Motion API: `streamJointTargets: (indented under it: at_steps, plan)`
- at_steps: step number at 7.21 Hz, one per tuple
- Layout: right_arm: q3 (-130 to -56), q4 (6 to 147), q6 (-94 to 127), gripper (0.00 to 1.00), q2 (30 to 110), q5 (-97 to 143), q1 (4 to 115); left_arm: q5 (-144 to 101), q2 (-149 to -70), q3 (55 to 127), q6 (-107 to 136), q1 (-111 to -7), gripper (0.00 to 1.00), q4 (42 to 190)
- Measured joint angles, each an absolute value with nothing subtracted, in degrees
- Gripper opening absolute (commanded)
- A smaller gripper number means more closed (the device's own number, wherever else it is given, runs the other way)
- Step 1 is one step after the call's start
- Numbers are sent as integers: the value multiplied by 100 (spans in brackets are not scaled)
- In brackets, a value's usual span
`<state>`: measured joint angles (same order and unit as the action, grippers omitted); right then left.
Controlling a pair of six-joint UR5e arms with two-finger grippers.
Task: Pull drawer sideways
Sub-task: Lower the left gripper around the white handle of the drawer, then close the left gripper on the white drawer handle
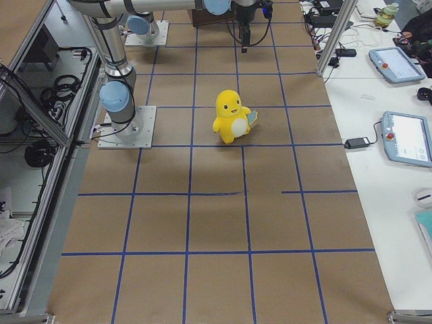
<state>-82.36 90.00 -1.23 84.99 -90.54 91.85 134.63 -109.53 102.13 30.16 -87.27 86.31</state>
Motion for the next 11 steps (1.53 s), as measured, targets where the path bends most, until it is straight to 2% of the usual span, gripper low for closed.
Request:
streamJointTargets:
  at_steps: [6,9,11]
  plan:
    - [-8235,9000,-124,100,8499,-9055,9185,13436,-10953,10213,3019,-8685,60,8631]
    - [-8235,9000,-123,100,8499,-9054,9185,13430,-10951,10213,3017,-8684,48,8636]
    - [-8235,9000,-123,100,8499,-9056,9185,13435,-10951,10213,3015,-8684,47,8639]
